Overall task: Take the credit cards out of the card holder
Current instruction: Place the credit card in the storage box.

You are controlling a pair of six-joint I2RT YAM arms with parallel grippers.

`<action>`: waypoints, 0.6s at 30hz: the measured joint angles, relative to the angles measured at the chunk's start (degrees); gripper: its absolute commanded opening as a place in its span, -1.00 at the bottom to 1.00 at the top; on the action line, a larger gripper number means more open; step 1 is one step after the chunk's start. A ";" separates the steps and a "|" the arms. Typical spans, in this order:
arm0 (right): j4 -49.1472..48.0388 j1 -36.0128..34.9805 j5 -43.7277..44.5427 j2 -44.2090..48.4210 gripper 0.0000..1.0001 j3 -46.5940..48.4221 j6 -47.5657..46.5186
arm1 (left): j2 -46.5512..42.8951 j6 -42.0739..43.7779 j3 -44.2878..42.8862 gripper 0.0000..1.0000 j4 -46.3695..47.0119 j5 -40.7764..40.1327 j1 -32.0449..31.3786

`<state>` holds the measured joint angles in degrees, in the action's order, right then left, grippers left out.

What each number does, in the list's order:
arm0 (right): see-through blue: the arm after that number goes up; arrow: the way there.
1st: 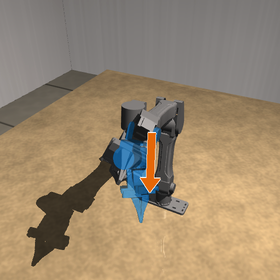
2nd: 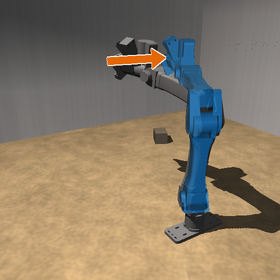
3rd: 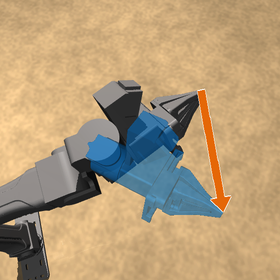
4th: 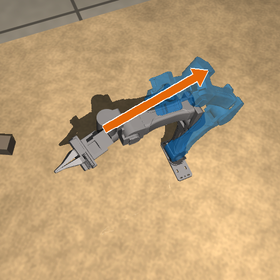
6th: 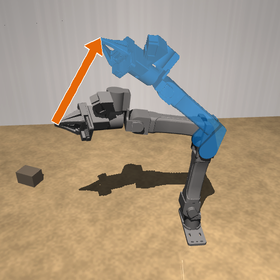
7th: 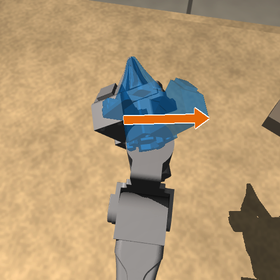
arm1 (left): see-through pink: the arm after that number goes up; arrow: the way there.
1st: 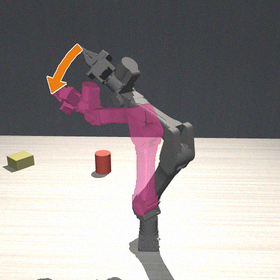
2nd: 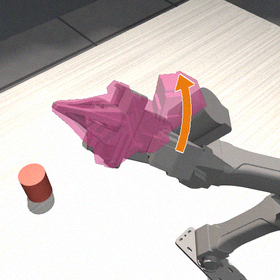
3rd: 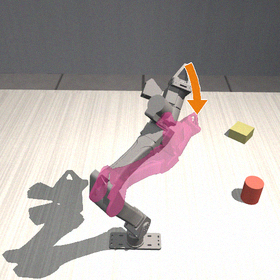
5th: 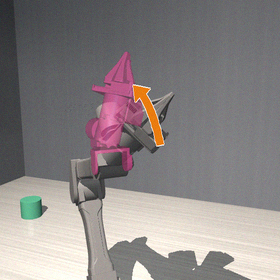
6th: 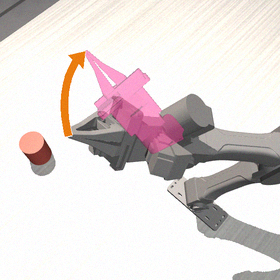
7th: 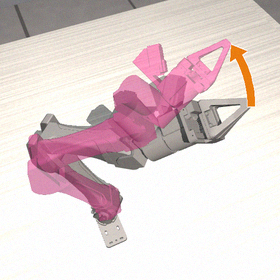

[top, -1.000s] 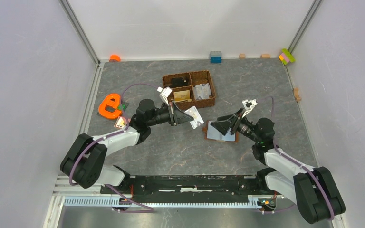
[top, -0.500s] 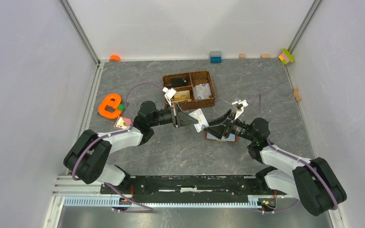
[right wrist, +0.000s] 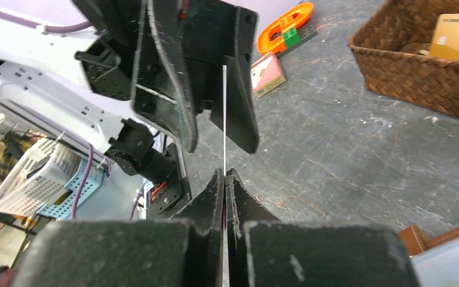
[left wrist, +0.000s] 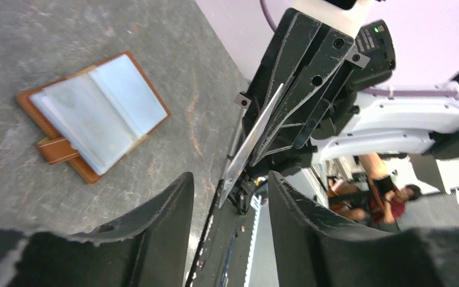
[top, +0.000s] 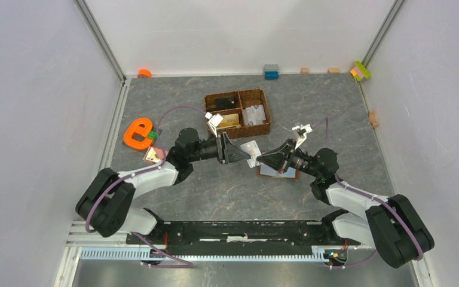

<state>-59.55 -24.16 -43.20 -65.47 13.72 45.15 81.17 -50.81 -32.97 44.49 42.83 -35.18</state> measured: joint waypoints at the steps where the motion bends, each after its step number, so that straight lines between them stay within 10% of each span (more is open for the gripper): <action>1: 0.17 0.15 0.37 0.00 -1.00 0.00 -0.04 | -1.38 0.87 0.00 0.24 -2.58 -1.55 0.00; 18: 20.98 1.42 18.34 -16.85 -1.00 21.22 -4.79 | -19.32 8.59 -2.12 0.29 -34.88 -34.12 -0.24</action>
<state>-38.57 -22.74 -24.86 -82.32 34.94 40.36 61.84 -42.22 -35.09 9.61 8.71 -35.42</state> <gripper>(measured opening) 0.009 0.653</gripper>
